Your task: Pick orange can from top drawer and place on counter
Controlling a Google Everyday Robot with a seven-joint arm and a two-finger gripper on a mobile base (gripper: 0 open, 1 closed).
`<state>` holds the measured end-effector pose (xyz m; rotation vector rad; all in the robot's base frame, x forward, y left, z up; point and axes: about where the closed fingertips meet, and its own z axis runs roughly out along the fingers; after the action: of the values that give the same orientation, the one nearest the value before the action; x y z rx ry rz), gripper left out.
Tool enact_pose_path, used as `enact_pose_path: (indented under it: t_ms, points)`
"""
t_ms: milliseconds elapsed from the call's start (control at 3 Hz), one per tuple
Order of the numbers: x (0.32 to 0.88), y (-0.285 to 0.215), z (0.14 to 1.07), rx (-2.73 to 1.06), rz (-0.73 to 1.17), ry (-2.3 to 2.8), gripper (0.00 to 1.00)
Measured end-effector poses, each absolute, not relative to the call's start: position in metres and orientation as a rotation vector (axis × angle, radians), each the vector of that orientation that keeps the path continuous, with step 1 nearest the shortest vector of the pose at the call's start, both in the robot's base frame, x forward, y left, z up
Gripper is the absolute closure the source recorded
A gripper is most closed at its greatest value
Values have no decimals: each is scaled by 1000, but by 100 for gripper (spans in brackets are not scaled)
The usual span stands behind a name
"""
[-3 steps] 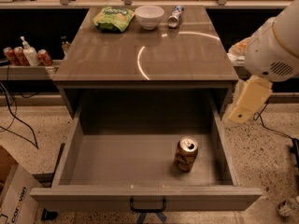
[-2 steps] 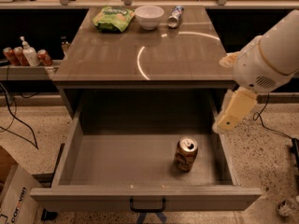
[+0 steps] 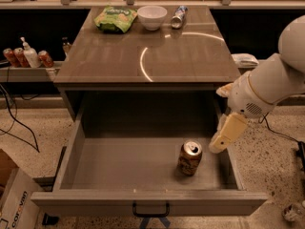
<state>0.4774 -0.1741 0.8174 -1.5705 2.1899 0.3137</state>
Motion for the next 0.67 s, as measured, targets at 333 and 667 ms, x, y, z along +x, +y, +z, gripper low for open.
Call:
enact_pose_path:
  t_ms: [333,667]
  points:
    - [475,-165,782,-1543,394,2235,0]
    - [480,-154,745,-1491,488,2277,0]
